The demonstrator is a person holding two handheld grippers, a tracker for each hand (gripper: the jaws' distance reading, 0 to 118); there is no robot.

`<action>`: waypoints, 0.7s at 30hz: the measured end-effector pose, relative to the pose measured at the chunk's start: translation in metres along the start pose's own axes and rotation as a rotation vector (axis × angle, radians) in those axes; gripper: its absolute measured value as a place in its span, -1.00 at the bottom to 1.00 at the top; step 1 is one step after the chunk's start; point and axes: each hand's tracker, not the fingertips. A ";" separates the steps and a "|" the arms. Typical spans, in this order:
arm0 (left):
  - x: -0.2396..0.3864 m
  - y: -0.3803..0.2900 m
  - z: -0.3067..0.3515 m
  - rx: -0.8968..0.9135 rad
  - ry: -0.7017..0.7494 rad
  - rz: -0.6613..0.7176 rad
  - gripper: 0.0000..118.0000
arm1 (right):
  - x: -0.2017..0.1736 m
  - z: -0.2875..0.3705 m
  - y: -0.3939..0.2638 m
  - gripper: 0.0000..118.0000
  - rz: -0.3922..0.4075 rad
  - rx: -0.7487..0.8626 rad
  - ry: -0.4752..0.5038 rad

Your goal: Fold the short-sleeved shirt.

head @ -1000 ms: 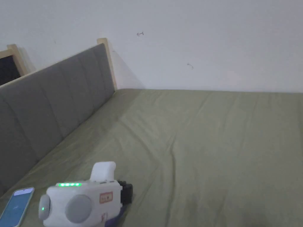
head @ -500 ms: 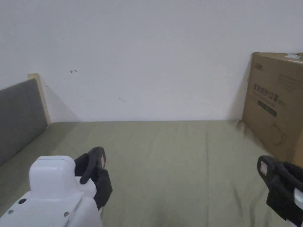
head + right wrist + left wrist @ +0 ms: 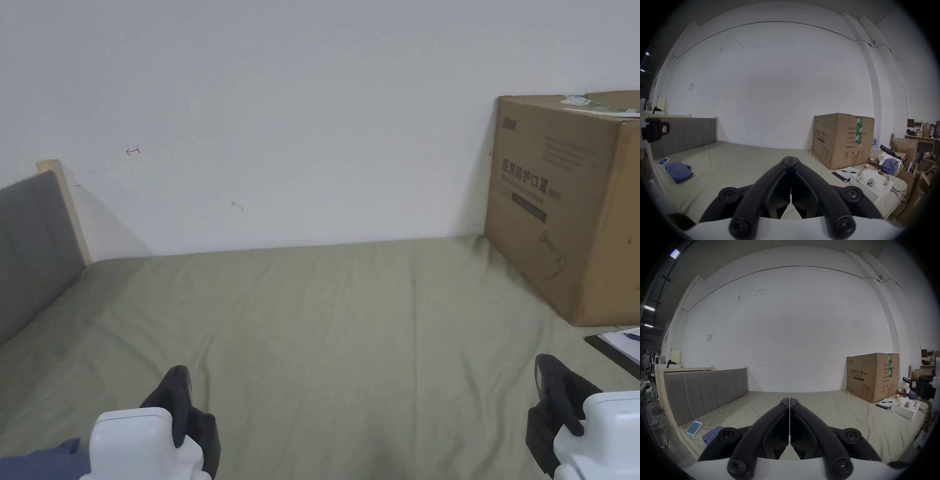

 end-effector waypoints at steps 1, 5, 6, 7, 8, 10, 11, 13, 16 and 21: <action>0.000 0.001 0.000 0.001 0.002 0.000 -0.98 | -0.001 0.001 0.004 -1.00 -0.004 0.010 -0.005; -0.010 0.013 0.003 0.035 -0.067 0.121 -0.55 | 0.002 0.008 0.024 -0.65 -0.030 0.077 0.033; -0.012 0.017 0.004 0.051 -0.083 0.140 -0.18 | 0.003 0.010 0.028 -0.15 -0.049 0.096 0.065; -0.011 0.020 0.004 0.049 -0.072 0.128 0.19 | 0.003 0.012 0.031 0.21 -0.048 0.097 0.058; -0.009 0.024 0.005 0.048 -0.070 0.119 0.56 | 0.001 0.013 0.033 0.56 -0.047 0.097 0.054; -0.007 0.028 0.004 0.057 -0.077 0.096 0.97 | -0.001 0.012 0.034 1.00 -0.053 0.096 0.037; -0.005 0.029 0.005 0.072 -0.075 0.082 0.99 | 0.000 0.013 0.034 1.00 -0.063 0.094 0.029; -0.001 0.029 0.007 0.081 -0.085 0.067 0.99 | 0.000 0.013 0.032 1.00 -0.078 0.107 0.043; 0.003 0.028 0.005 0.050 -0.103 0.054 0.99 | -0.003 0.008 0.030 1.00 -0.046 0.068 0.023; 0.006 0.023 0.005 0.035 -0.090 0.020 0.99 | -0.005 0.009 0.028 1.00 -0.044 0.057 0.033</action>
